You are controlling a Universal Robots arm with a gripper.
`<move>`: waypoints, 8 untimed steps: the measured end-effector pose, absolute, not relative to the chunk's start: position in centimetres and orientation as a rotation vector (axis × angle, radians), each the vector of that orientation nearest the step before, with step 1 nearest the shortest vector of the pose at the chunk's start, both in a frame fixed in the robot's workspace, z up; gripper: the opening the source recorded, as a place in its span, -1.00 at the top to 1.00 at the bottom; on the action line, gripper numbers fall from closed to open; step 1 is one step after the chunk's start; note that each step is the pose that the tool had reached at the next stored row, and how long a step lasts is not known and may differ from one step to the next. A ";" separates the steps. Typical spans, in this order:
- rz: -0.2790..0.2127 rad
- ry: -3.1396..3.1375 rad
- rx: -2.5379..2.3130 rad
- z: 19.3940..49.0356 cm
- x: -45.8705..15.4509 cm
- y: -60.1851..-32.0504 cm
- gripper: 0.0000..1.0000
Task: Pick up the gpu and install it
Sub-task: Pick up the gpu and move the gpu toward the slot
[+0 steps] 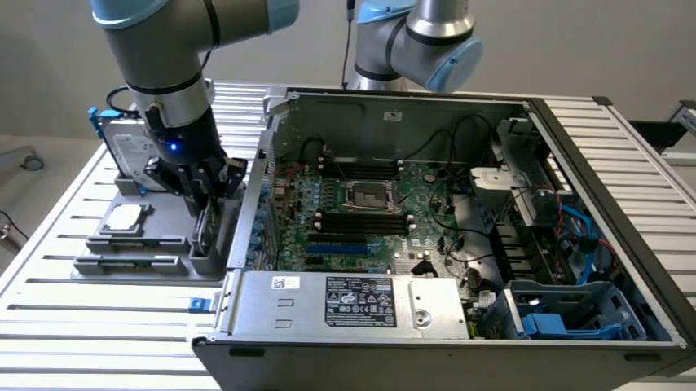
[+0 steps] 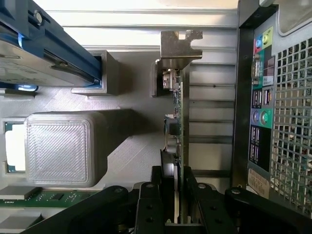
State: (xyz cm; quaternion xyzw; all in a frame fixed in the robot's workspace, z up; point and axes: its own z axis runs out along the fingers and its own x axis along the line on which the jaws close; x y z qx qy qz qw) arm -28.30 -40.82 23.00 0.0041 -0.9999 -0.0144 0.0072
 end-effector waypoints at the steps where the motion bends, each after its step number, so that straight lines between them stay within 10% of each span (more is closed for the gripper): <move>1: -0.045 -3.127 0.012 23.0 -28.3 -40.8 0.44; 8: -0.045 -3.127 0.010 23.2 -28.3 -40.8 0.44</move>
